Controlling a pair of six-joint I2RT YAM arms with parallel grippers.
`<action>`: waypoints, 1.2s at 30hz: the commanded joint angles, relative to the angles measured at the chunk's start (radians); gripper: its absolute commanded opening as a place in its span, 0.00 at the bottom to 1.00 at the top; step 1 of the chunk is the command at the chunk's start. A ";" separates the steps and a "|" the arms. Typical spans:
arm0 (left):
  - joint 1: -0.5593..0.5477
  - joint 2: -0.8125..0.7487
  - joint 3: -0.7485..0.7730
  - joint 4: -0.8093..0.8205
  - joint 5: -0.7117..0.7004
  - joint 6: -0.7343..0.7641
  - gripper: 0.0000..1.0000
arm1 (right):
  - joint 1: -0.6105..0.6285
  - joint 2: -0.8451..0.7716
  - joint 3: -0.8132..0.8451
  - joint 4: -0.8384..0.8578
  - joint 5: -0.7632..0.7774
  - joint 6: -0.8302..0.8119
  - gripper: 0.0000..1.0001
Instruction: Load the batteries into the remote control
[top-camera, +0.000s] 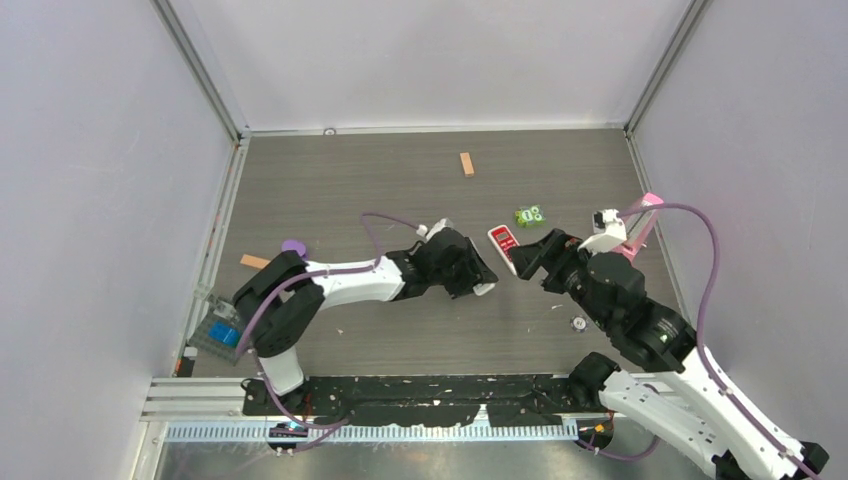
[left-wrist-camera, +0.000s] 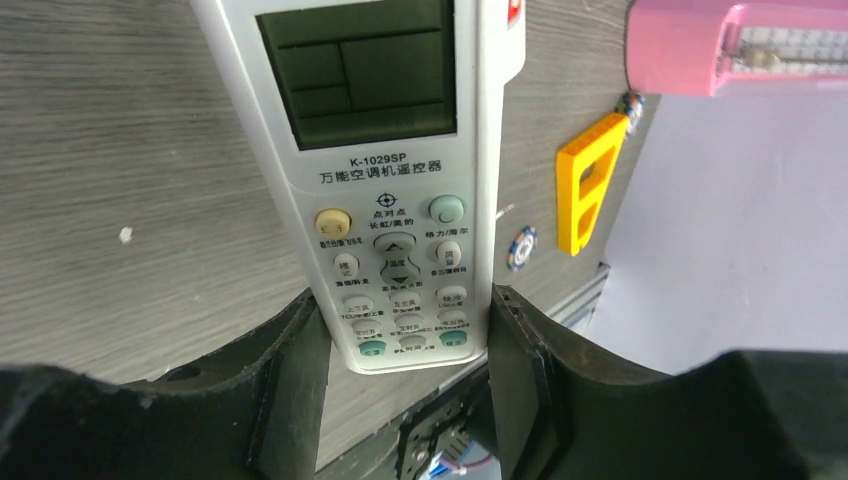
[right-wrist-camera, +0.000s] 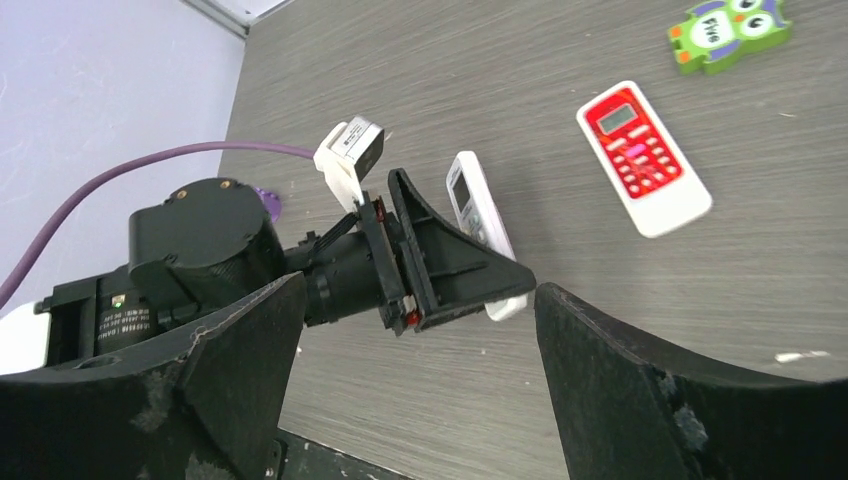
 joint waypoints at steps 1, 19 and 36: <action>-0.018 0.083 0.117 -0.133 -0.108 -0.090 0.00 | -0.003 -0.061 0.038 -0.127 0.085 -0.010 0.89; -0.051 0.265 0.317 -0.385 -0.158 -0.107 0.41 | -0.004 -0.126 0.023 -0.172 0.075 0.003 0.89; -0.051 0.241 0.299 -0.400 -0.151 -0.066 0.71 | -0.003 -0.127 0.049 -0.194 0.058 0.012 0.90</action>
